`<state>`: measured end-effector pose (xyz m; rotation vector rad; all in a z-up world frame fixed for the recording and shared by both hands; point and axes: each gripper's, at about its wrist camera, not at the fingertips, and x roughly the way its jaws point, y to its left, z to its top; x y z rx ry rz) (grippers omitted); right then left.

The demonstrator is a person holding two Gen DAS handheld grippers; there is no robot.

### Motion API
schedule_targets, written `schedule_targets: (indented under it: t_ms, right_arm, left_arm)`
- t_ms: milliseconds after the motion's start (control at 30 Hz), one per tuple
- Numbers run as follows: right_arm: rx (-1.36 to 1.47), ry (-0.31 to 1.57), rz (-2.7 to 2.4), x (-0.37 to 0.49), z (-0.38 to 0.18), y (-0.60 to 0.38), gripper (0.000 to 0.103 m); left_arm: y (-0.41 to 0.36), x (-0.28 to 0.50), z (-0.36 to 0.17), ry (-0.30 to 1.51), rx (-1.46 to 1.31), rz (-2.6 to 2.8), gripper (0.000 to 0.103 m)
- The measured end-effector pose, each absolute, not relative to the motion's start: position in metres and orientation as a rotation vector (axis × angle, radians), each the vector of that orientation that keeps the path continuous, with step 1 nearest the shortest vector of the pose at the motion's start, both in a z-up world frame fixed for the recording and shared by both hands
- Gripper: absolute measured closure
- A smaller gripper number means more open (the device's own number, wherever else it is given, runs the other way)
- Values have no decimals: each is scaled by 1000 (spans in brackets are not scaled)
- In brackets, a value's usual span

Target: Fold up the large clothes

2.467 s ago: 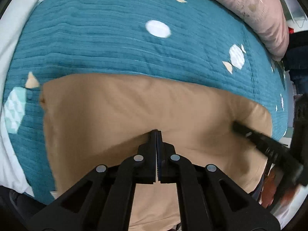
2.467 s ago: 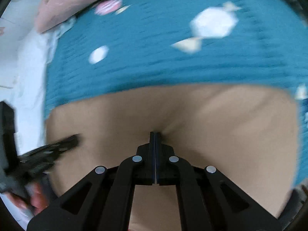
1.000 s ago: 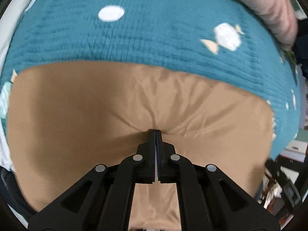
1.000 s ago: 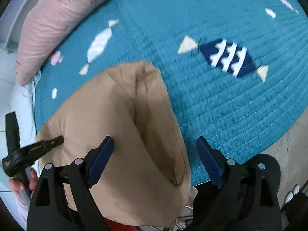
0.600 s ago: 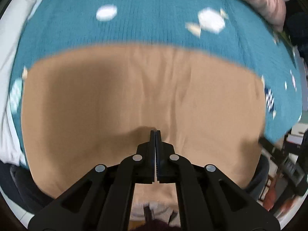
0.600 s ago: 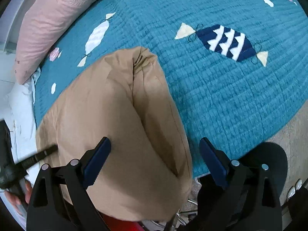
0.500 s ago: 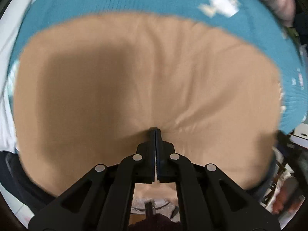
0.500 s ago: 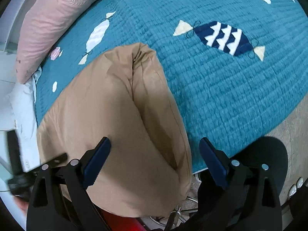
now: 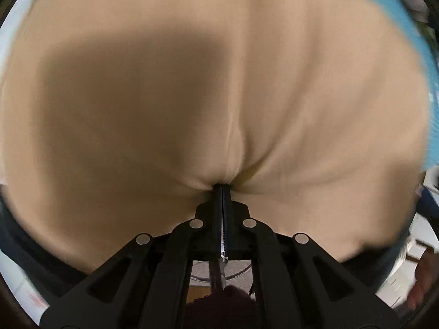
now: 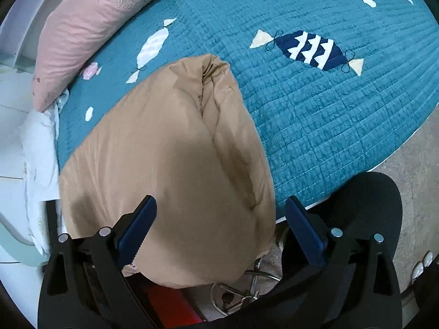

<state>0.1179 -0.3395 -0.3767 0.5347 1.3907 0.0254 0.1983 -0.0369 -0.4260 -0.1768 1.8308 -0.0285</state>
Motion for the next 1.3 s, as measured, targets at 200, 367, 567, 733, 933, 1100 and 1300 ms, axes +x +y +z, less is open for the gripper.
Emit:
schedule_targets:
  t_ms: [200, 367, 567, 733, 933, 1100, 1300]
  right_arm:
    - [561, 1367, 29, 122, -371, -349, 12]
    - [600, 1350, 80, 140, -369, -360, 10]
    - [586, 1437, 135, 168, -394, -352, 10]
    - [565, 1507, 144, 181, -423, -346, 10]
    - [654, 1524, 266, 189, -439, -341, 10]
    - [674, 1527, 295, 192, -448, -336, 50]
    - [709, 1483, 368, 186, -428, -329, 81]
  left_arm:
    - [-56, 206, -385, 1769, -78, -60, 100]
    - [-49, 223, -356, 1704, -138, -75, 100]
    - [-33, 261, -392, 1755, -183, -68, 101]
    - [-26, 274, -404, 1788, -229, -80, 100]
    - [-19, 275, -406, 1777, -203, -76, 100]
    - [-27, 278, -401, 1762, -141, -65, 100]
    - [-40, 278, -399, 1750, -117, -56, 101]
